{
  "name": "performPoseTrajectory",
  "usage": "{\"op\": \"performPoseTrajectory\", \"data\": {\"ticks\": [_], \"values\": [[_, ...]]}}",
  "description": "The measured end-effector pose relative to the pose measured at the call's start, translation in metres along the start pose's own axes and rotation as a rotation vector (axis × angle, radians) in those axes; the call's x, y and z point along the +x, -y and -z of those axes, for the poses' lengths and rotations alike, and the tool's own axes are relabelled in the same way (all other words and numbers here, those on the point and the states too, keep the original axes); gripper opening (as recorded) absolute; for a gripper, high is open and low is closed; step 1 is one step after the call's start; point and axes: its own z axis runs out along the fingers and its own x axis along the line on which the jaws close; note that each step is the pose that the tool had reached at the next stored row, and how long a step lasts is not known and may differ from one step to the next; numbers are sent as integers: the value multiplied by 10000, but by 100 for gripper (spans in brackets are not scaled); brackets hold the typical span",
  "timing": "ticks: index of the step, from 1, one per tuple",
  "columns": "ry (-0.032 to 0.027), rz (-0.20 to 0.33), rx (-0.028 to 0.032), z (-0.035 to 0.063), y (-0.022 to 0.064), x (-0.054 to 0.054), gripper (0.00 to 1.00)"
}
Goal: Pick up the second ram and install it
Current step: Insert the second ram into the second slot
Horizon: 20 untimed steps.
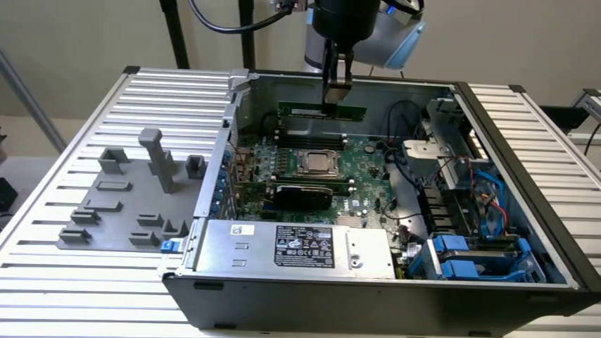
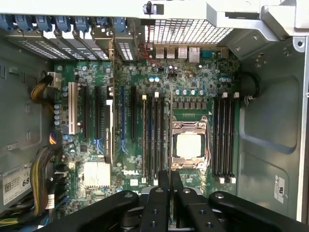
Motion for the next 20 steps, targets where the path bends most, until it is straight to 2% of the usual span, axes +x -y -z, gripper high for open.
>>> {"op": "performPoseTrajectory", "data": {"ticks": [11,20], "values": [[0,0,0,-1,0,0,13],[-3,0,0,-153,1,4,13]]}}
